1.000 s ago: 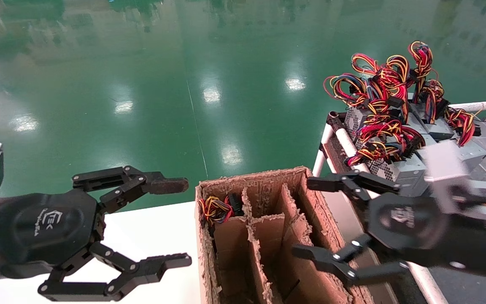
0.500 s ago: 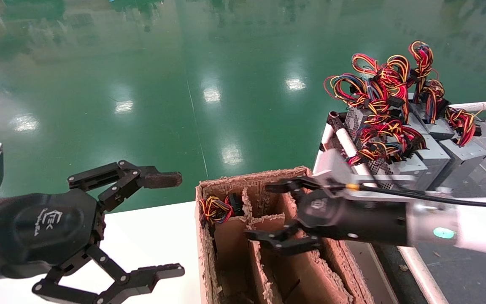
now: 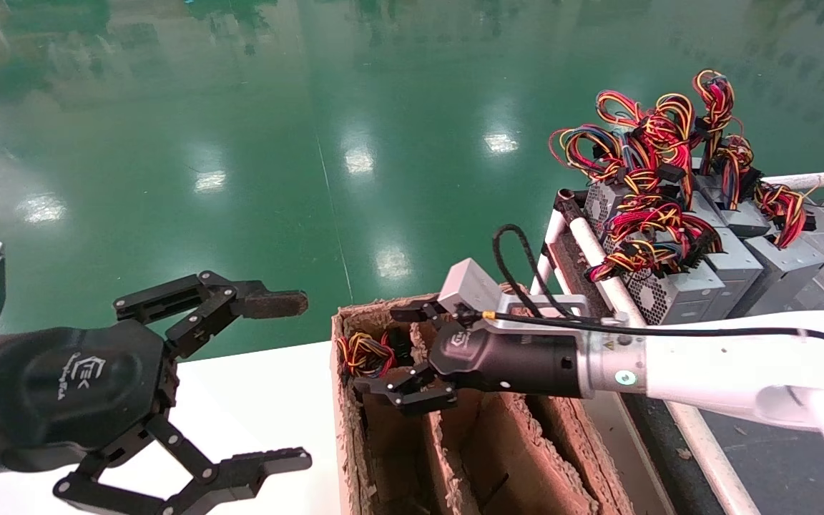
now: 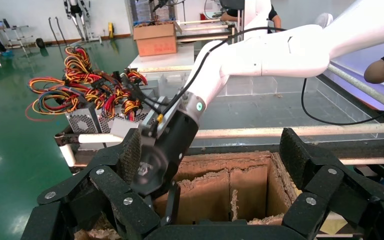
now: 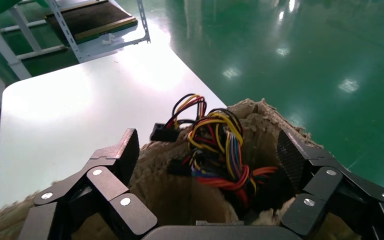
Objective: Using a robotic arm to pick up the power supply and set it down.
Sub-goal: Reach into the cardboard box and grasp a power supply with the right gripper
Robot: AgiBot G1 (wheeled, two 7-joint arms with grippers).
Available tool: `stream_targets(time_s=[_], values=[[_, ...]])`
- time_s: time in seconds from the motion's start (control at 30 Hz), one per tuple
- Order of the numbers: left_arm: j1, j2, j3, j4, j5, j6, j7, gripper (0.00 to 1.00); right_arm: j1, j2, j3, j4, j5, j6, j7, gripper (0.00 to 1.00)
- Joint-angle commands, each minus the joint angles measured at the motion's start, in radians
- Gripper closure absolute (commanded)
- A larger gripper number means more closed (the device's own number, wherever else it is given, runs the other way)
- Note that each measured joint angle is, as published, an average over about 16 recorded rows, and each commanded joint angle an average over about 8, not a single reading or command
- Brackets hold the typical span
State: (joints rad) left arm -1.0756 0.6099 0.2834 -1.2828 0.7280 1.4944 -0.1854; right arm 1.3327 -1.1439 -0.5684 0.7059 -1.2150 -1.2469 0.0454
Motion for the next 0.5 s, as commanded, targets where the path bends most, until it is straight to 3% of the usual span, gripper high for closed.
stream_targets(time_s=[0.03,0.5], values=[[0.000,0.000,0.000,0.000,0.000,0.000,0.000,0.00,0.002,-0.020,-0.001,-0.026,-0.002,0.009,-0.016,1.00],[0.000,0.000,0.001,0.000,-0.001,-0.001,0.001,0.00,0.025,-0.090,0.005,-0.179,0.010,0.009,-0.111,1.00]])
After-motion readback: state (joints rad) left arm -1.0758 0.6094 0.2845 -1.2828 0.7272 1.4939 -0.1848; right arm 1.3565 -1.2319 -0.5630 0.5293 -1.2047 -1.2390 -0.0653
